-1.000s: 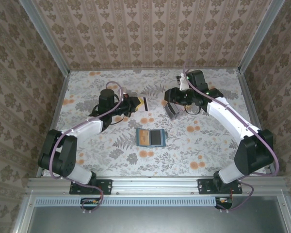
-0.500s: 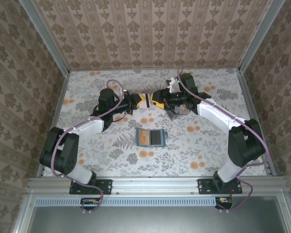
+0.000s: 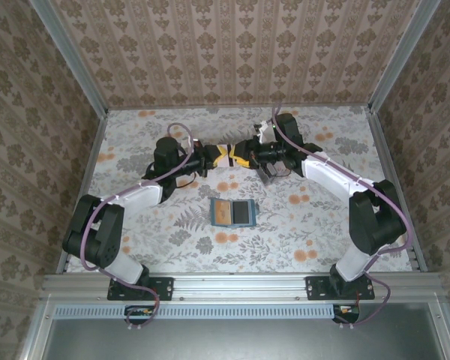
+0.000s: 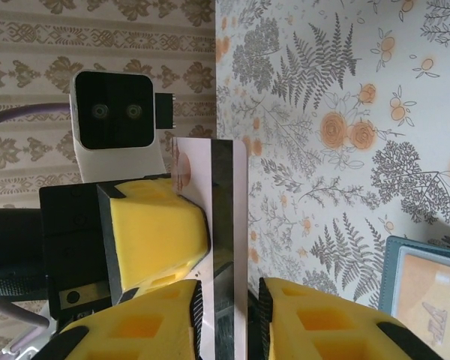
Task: Put the credit cards into the card holder
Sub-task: Pass the credit card.
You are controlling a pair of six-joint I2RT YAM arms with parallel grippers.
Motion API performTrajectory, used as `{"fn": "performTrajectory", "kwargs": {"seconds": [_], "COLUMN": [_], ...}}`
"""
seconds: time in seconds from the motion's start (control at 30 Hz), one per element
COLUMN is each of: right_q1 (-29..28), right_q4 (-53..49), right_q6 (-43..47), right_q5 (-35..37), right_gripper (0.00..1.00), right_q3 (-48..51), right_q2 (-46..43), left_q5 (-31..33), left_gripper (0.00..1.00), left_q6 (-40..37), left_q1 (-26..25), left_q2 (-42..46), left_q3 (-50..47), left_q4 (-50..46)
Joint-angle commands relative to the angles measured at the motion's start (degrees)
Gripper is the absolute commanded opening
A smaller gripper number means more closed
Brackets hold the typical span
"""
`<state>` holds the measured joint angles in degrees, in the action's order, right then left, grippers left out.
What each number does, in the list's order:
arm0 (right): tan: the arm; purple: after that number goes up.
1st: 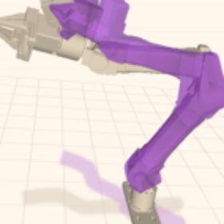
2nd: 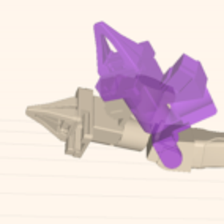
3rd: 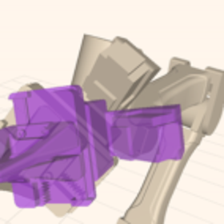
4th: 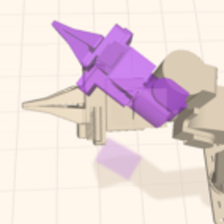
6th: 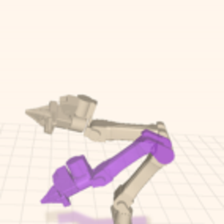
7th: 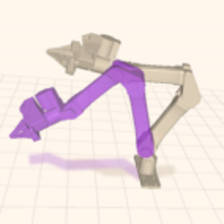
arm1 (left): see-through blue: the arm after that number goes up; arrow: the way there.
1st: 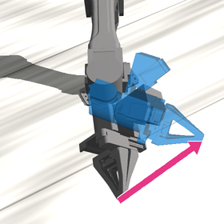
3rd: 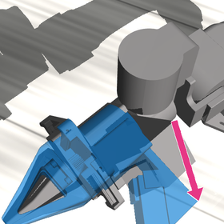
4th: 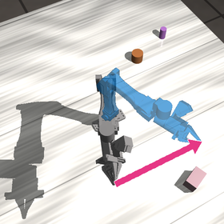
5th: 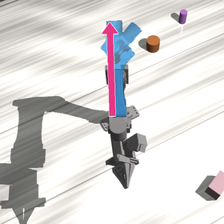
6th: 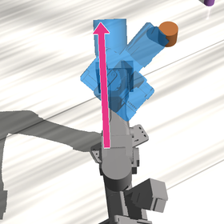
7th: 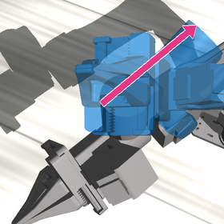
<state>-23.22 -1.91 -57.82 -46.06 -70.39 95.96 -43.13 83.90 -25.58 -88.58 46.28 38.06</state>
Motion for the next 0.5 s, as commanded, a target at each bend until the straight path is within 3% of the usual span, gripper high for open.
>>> {"fn": "performTrajectory", "kwargs": {"seconds": [0.0,0.13,0.27,0.4,0.47], "right_q1": [-0.42,-0.34,-0.24,-0.25,-0.07], "right_q4": [2.46,4.17,6.02,5.44,3.36], "right_q6": [-1.06,-2.00,-3.36,-3.19,-2.19], "right_q5": [-2.36,-2.87,-2.59,-1.62,-0.09], "right_gripper": [0.28,0.26,0.14,0.07,0.05], "right_q3": [-0.19,0.24,1.00,1.54,1.80], "right_q2": [0.74,0.81,0.50,0.02,-0.90], "left_q5": [-1.15,-1.68,-1.62,-1.09,-0.70], "left_gripper": [0.02,0.03,0.05,0.18,0.36], "left_q6": [1.05,1.07,1.69,0.45,-1.38], "left_q1": [-0.21,-0.22,-0.23,-0.25,-0.21], "left_q2": [-0.73,-1.00,-1.14,-0.69,-0.16], "left_q3": [1.18,1.18,0.50,-0.06,-0.35], "left_q4": [3.36,3.39,4.36,2.54,-0.28]}}
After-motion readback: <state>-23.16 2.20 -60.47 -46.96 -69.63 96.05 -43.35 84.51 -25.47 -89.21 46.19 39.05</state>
